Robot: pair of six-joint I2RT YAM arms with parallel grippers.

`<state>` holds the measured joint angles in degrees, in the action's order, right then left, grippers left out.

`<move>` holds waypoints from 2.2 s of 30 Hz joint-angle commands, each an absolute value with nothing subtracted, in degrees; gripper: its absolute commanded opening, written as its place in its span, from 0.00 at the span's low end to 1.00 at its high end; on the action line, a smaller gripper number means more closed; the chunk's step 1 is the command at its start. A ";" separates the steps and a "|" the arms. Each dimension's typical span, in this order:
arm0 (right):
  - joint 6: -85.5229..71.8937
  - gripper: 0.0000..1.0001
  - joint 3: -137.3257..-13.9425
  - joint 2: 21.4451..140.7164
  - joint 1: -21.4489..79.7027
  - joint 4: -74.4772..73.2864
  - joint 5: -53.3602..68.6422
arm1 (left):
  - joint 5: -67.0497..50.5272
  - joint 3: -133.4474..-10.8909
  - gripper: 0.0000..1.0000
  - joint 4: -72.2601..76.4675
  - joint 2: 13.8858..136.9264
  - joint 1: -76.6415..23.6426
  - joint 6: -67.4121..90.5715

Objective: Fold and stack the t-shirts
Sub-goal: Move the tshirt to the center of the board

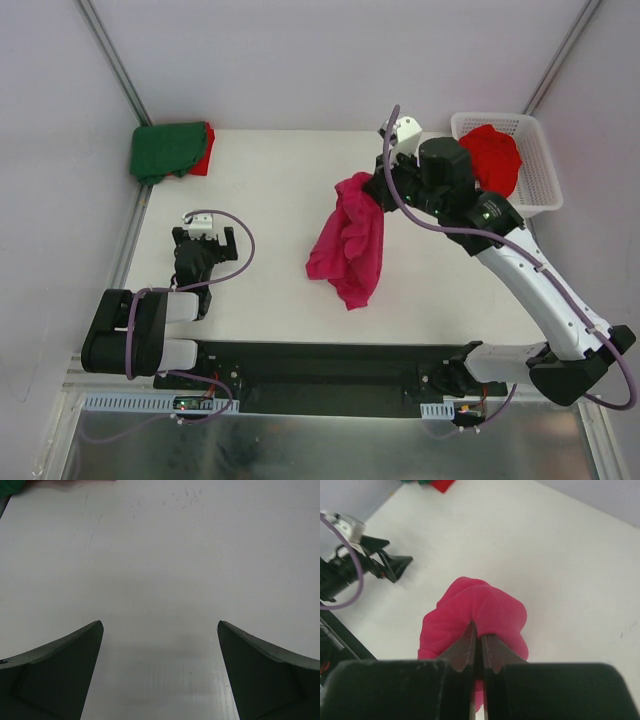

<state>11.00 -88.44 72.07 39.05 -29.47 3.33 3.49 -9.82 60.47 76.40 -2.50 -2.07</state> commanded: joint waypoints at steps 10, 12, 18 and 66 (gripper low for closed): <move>6.94 0.01 -75.24 66.45 39.29 -26.37 -1.41 | 7.82 -13.96 0.99 51.13 71.65 -1.67 -0.17; 6.94 0.01 -73.92 66.10 39.29 -26.28 -1.58 | 6.42 -17.73 0.99 46.34 70.41 -1.76 -0.44; 7.73 0.01 -72.07 65.39 39.29 -25.75 -3.51 | 11.08 -21.44 0.99 35.44 61.98 -2.64 6.12; 1.85 0.01 -68.03 67.59 39.20 -26.01 -15.38 | -14.16 -31.29 0.99 26.27 69.95 -35.67 31.20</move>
<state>3.81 -67.13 66.98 39.05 -26.20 -11.97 -17.67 -31.86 19.42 67.46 -30.83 29.76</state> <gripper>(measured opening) 0.033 0.993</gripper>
